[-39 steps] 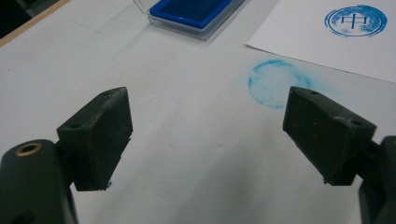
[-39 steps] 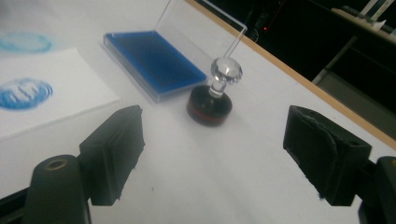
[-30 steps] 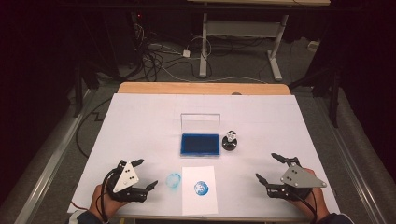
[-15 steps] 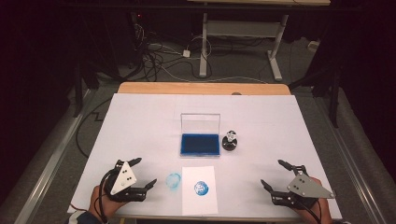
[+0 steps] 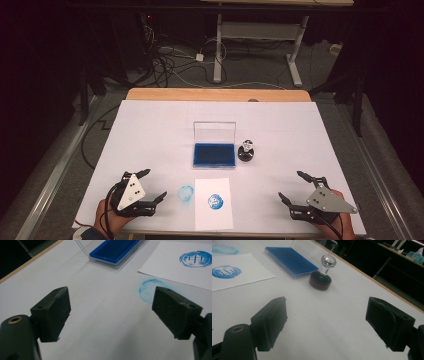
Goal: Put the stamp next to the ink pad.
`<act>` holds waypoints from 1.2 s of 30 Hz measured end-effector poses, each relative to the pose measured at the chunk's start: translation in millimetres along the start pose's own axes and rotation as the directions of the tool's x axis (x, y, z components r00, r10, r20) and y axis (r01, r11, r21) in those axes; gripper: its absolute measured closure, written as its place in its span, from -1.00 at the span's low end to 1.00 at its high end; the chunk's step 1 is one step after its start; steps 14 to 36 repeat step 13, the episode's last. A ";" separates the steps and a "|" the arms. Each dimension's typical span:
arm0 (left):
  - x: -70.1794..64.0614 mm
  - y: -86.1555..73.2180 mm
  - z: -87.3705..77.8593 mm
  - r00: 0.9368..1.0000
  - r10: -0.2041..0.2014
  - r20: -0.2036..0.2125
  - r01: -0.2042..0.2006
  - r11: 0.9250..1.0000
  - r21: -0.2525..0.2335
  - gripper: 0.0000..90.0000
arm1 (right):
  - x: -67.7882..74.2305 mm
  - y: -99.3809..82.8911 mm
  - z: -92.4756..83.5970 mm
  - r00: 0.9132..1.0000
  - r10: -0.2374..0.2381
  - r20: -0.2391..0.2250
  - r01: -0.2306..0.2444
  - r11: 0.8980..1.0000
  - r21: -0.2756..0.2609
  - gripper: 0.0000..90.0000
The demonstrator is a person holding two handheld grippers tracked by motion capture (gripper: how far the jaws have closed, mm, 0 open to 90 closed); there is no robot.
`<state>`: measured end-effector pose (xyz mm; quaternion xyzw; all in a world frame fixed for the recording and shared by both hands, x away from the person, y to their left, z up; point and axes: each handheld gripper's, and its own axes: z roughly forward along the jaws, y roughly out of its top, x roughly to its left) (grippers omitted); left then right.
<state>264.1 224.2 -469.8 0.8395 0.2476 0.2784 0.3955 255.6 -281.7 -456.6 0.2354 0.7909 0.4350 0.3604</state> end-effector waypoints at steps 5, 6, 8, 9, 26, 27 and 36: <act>0.3 -0.2 1.4 1.000 0.002 0.003 -0.002 1.000 0.011 -0.67 | -0.9 -0.1 0.7 1.000 -0.004 0.002 0.004 1.000 -0.007 -0.62; 0.3 -0.3 1.8 1.000 0.001 0.003 -0.001 1.000 0.013 -0.67 | -1.1 -0.2 0.8 1.000 -0.002 -0.001 0.002 1.000 -0.008 -0.62; 0.4 -0.2 2.7 1.000 0.003 0.005 -0.003 1.000 0.017 -0.67 | -1.0 -0.2 1.0 1.000 -0.007 -0.001 0.007 1.000 -0.007 -0.62; 0.5 -0.1 3.2 1.000 0.002 0.006 -0.002 1.000 0.018 -0.67 | -1.1 -0.2 0.9 1.000 -0.006 -0.002 0.006 1.000 -0.009 -0.62; 1.0 1.0 5.8 1.000 0.003 0.007 -0.003 1.000 0.025 -0.67 | -2.3 -1.4 1.2 1.000 0.001 -0.001 -0.001 1.000 -0.008 -0.62; 1.0 1.0 5.8 1.000 0.003 0.007 -0.003 1.000 0.025 -0.67 | -2.3 -1.4 1.2 1.000 0.001 -0.001 -0.001 1.000 -0.008 -0.62; 1.0 1.0 5.8 1.000 0.003 0.007 -0.003 1.000 0.025 -0.67 | -2.3 -1.4 1.2 1.000 0.001 -0.001 -0.001 1.000 -0.008 -0.62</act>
